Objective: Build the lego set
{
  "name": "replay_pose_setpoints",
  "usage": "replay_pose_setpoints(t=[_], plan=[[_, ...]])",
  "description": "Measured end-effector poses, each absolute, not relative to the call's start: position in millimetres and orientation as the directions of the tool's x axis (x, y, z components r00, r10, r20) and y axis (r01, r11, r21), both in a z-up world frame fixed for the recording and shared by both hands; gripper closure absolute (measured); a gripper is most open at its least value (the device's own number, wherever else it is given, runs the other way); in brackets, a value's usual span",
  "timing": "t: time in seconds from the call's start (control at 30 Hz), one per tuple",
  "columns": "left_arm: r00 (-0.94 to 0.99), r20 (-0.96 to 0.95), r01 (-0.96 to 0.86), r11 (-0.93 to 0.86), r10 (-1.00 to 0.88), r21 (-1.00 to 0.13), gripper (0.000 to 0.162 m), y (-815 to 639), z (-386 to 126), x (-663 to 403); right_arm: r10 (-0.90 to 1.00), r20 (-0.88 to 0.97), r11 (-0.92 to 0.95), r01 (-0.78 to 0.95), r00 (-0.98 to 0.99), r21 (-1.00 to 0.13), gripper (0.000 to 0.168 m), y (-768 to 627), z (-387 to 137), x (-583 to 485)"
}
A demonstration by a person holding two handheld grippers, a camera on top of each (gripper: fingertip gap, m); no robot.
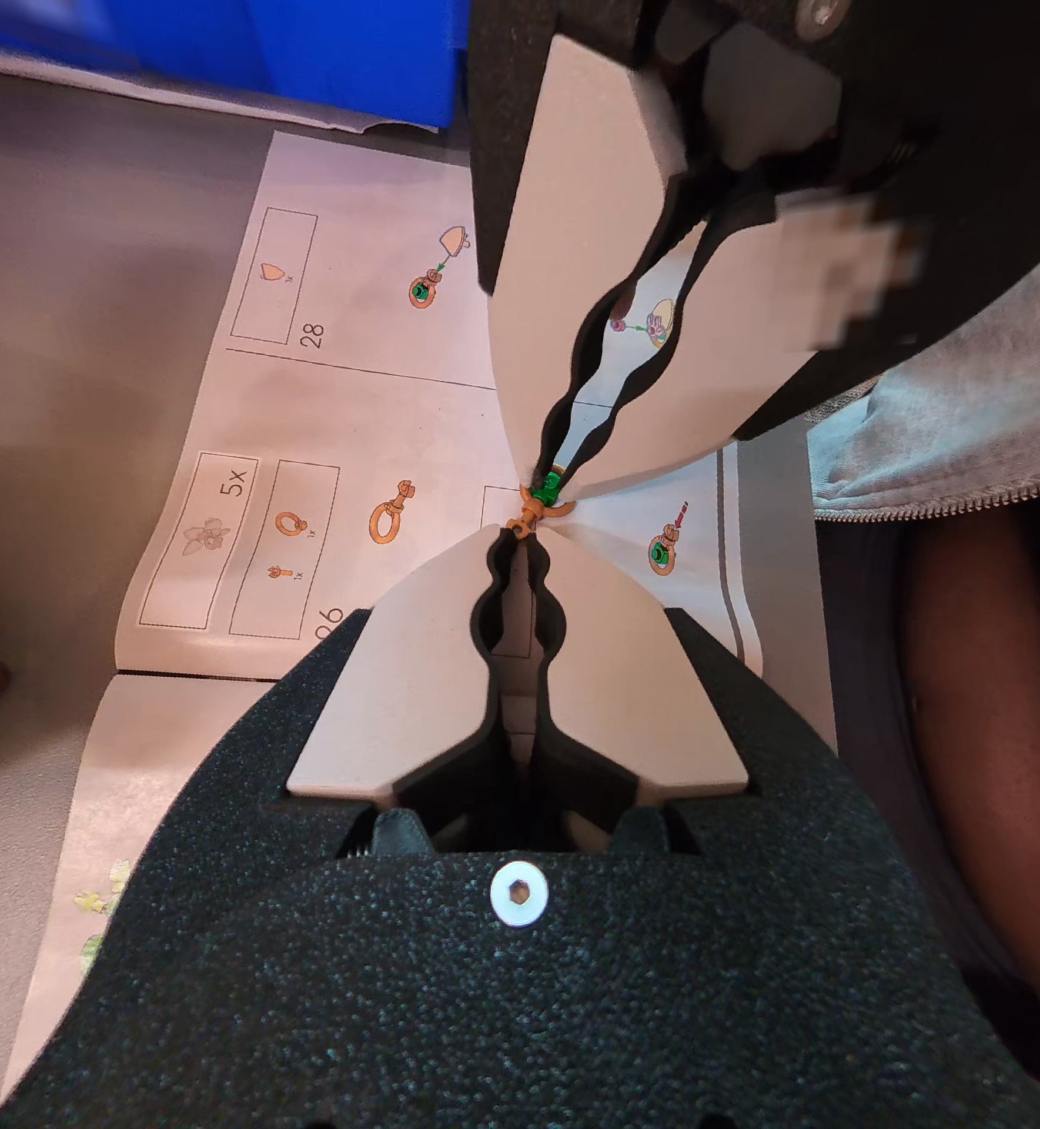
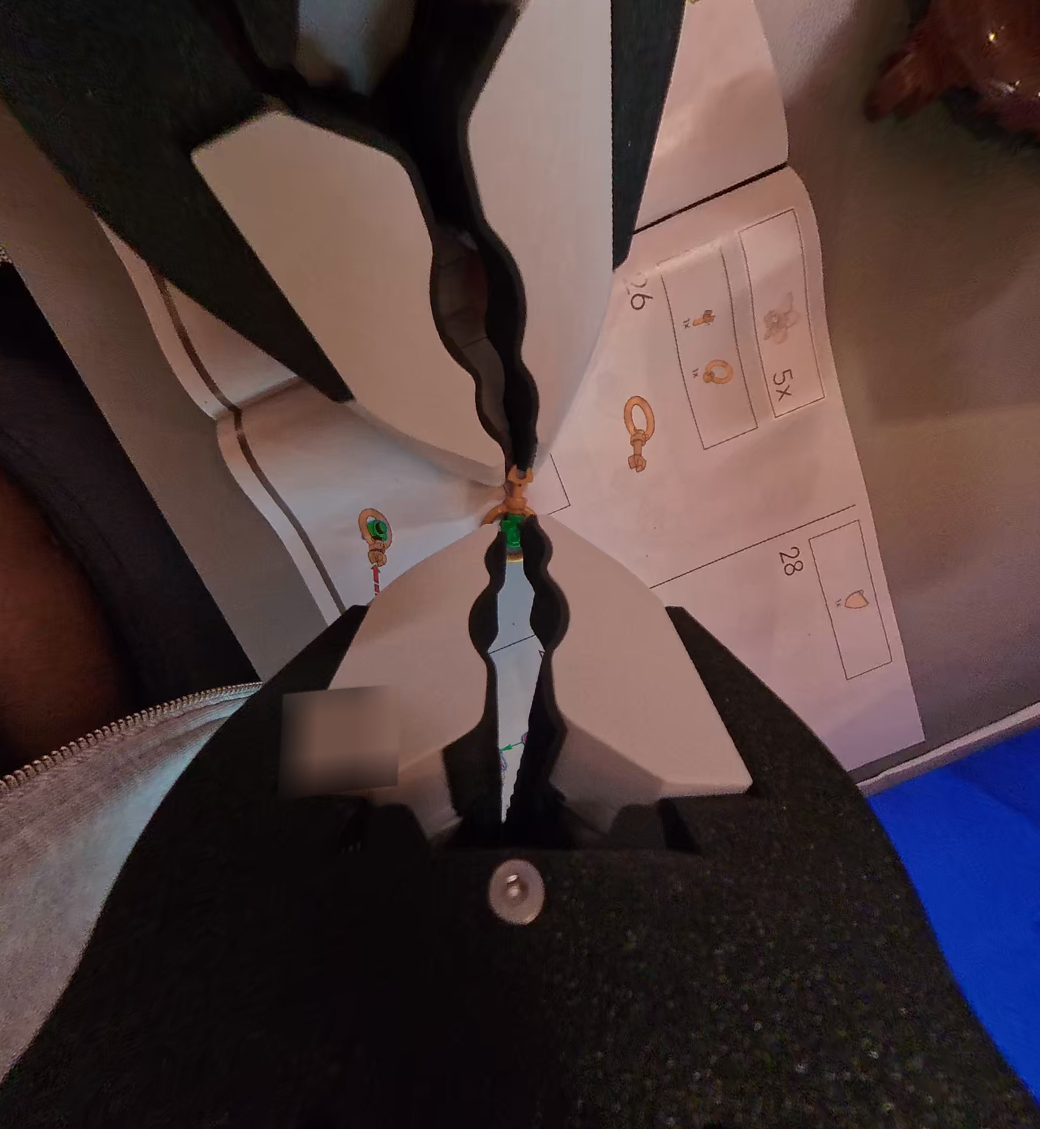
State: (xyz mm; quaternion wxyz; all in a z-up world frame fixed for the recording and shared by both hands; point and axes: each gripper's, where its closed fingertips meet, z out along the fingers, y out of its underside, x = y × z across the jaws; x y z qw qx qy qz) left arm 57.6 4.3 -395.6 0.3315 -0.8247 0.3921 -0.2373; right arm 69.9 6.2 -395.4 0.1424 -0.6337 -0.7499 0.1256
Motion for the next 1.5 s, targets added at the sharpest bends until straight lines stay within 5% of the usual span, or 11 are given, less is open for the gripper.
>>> replay_pose_setpoints(t=[0.9, 1.5], plan=[[0.567, 0.216, -0.448, -0.517, -0.795, -0.73, 0.149, 2, -385, 57, 0.992, 0.039, 0.125, 0.878, -0.121, -0.463, 0.163, 7, -396, 69], [0.583, 0.277, -0.416, -0.573, -0.764, -0.706, 0.162, 1, -395, 57, 0.993, 0.013, 0.109, 0.858, -0.118, -0.503, 0.163, 6, -396, 68]])
